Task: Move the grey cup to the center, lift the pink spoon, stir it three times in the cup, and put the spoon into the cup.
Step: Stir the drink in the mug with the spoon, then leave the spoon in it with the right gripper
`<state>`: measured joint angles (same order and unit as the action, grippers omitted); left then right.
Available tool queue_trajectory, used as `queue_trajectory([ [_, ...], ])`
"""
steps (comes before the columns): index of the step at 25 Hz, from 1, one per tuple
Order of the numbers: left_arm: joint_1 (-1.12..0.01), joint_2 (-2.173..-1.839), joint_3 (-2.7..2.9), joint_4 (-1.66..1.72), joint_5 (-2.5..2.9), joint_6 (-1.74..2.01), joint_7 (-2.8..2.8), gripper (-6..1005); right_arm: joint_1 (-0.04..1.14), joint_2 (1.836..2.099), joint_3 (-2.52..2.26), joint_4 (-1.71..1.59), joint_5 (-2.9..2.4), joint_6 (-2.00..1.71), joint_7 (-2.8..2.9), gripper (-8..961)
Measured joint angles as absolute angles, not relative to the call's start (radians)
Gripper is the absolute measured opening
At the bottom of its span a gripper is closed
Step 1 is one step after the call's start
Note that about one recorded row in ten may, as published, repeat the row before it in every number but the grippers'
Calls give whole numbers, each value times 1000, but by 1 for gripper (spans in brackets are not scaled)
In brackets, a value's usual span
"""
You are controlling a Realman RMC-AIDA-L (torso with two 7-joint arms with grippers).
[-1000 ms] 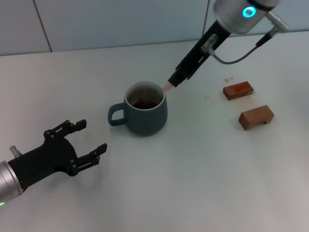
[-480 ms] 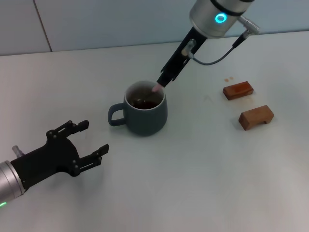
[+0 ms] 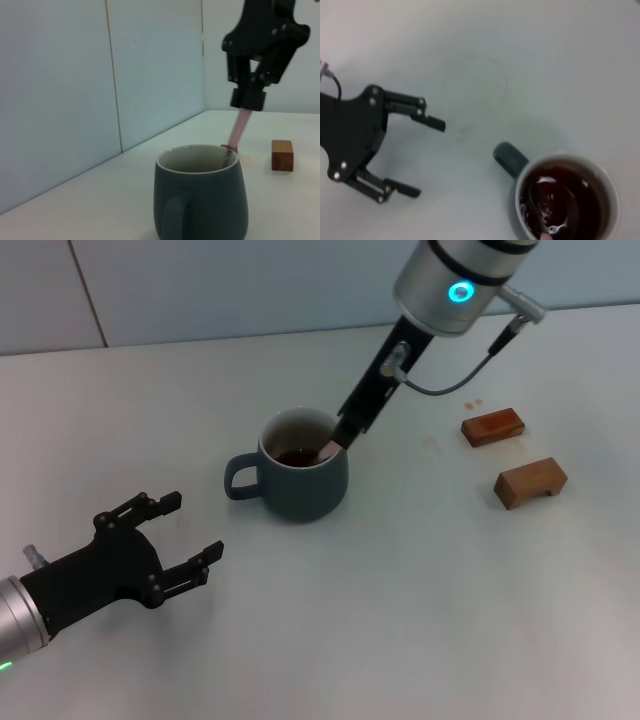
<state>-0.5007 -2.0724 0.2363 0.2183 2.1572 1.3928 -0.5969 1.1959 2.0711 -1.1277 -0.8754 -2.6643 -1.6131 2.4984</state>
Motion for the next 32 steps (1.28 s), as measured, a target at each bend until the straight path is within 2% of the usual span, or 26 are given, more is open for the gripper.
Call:
queue_trajectory([
  [5,-500,-2072,236,214,2158,1393,-597,808,1219,2075,-1127,-855,-2668,-1540,2495,106],
  [12,-498,-2072,236,211,2158,1393,-595,808,1214,2051,-1122,-861,-2689,-1572,2523,107],
  [15,-498,-2072,236,211,2160,1393,-594,808,1219,2055,-1127,-869,-2688,-1626,2527,108],
  [18,-499,-2072,236,210,2160,1393,-594,808,1238,2073,-1130,-877,-2670,-1636,2521,109],
  [23,-499,-2072,236,210,2160,1393,-594,808,1252,2075,-1130,-864,-2677,-1586,2517,111],
  [27,-500,-2072,236,210,2160,1393,-594,808,1248,2063,-1120,-861,-2727,-1561,2520,112],
  [28,-500,-2072,236,210,2160,1393,-594,808,1241,2054,-1119,-865,-2738,-1572,2526,113],
  [32,-503,-2072,238,210,2160,1393,-594,808,1236,2047,-1118,-867,-2732,-1623,2529,114],
])
